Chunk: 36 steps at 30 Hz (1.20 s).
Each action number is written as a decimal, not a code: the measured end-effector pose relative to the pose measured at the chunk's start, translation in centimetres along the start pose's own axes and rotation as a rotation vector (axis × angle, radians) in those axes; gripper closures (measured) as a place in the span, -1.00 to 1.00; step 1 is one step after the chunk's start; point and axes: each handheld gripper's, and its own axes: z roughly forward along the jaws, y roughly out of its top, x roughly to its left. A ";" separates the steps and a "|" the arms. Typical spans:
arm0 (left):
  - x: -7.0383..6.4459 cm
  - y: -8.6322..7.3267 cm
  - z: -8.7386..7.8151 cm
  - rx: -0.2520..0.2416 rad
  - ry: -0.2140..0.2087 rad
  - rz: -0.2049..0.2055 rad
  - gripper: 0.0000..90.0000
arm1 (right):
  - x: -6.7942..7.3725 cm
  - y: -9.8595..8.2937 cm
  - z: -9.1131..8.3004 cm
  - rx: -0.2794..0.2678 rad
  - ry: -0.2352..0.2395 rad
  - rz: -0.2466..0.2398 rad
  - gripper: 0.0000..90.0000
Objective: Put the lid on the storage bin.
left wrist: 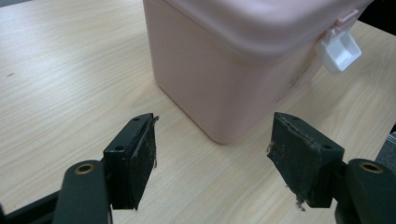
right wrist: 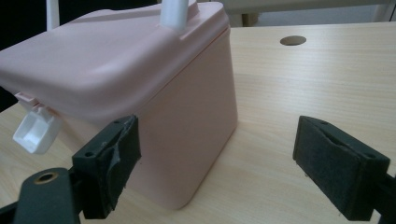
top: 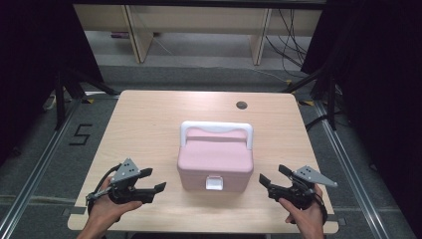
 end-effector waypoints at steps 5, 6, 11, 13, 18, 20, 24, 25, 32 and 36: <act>-0.1 -0.8 0.0 -0.023 -0.009 -0.023 -0.34 | 0.3 -0.7 -0.1 0.012 -0.015 -0.033 -0.65; -0.2 -0.9 0.0 -0.020 -0.013 -0.021 -0.35 | 0.5 -1.0 -0.2 0.003 -0.006 -0.051 -0.65; -0.6 -1.9 0.0 -0.015 -0.022 -0.009 -0.39 | 0.9 -1.7 -0.6 0.020 0.009 -0.074 -0.64; -0.9 -2.2 0.1 -0.020 -0.016 -0.008 -0.42 | 1.0 -1.9 -0.8 0.032 0.003 -0.080 -0.64; -1.3 -2.9 0.1 -0.020 -0.014 0.008 -0.46 | 1.4 -2.8 -1.0 0.054 0.032 -0.081 -0.64; -1.3 -3.2 0.1 -0.008 -0.013 0.027 -0.48 | 1.5 -3.1 -0.9 0.069 0.038 -0.076 -0.64; -1.5 -4.1 0.1 0.006 0.000 0.046 -0.52 | 1.8 -3.5 -1.2 0.100 0.044 -0.087 -0.64; -1.5 -4.2 0.1 0.018 -0.003 0.051 -0.55 | 1.8 -3.6 -1.2 0.093 0.043 -0.103 -0.64; -2.6 -5.2 0.4 -0.037 -0.061 0.026 -0.67 | 2.0 -4.6 -1.3 0.143 0.049 -0.161 -0.64; -3.0 -5.3 0.4 -0.044 -0.071 0.044 -0.67 | 2.1 -5.0 -1.3 0.140 0.058 -0.142 -0.64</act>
